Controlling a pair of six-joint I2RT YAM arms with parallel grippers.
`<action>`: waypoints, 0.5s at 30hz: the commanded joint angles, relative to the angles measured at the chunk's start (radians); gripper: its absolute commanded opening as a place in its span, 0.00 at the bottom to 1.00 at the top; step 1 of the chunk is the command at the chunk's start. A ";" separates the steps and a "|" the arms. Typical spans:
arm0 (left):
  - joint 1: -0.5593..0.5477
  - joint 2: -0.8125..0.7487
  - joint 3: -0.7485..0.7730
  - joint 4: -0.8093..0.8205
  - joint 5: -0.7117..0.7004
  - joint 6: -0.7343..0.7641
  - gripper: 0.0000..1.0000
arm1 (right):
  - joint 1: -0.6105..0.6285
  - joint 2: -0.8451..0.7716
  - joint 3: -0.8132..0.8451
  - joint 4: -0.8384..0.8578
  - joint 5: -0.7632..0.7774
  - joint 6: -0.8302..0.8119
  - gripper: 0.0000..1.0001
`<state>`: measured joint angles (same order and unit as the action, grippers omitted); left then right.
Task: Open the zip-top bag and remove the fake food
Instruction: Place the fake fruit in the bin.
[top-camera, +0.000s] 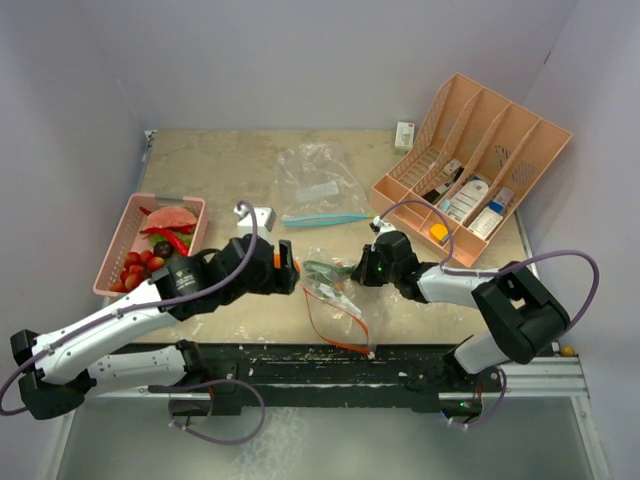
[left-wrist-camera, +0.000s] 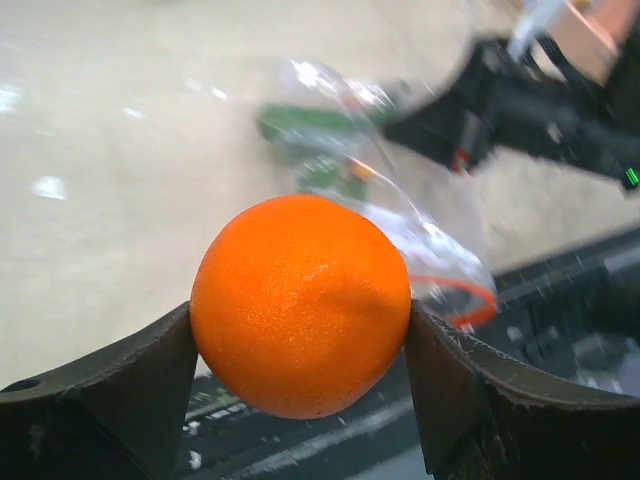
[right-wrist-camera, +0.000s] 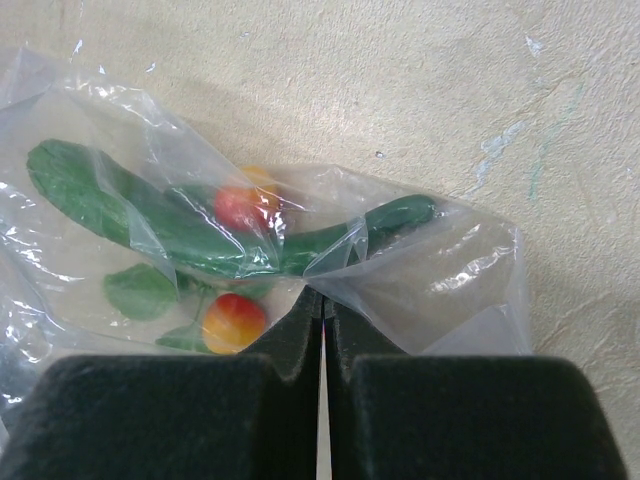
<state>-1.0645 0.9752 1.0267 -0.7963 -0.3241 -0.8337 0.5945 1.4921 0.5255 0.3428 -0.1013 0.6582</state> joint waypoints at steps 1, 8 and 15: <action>0.081 0.018 0.135 -0.188 -0.304 0.015 0.59 | -0.006 -0.016 -0.004 -0.030 0.007 -0.034 0.00; 0.316 0.074 0.211 -0.266 -0.542 0.107 0.58 | -0.006 -0.032 -0.015 -0.033 0.012 -0.037 0.00; 0.670 0.044 0.093 0.045 -0.342 0.294 0.62 | -0.007 -0.036 -0.010 -0.038 0.011 -0.045 0.00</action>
<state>-0.5697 1.0203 1.1534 -0.9314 -0.7589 -0.6773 0.5941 1.4788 0.5209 0.3302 -0.0998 0.6411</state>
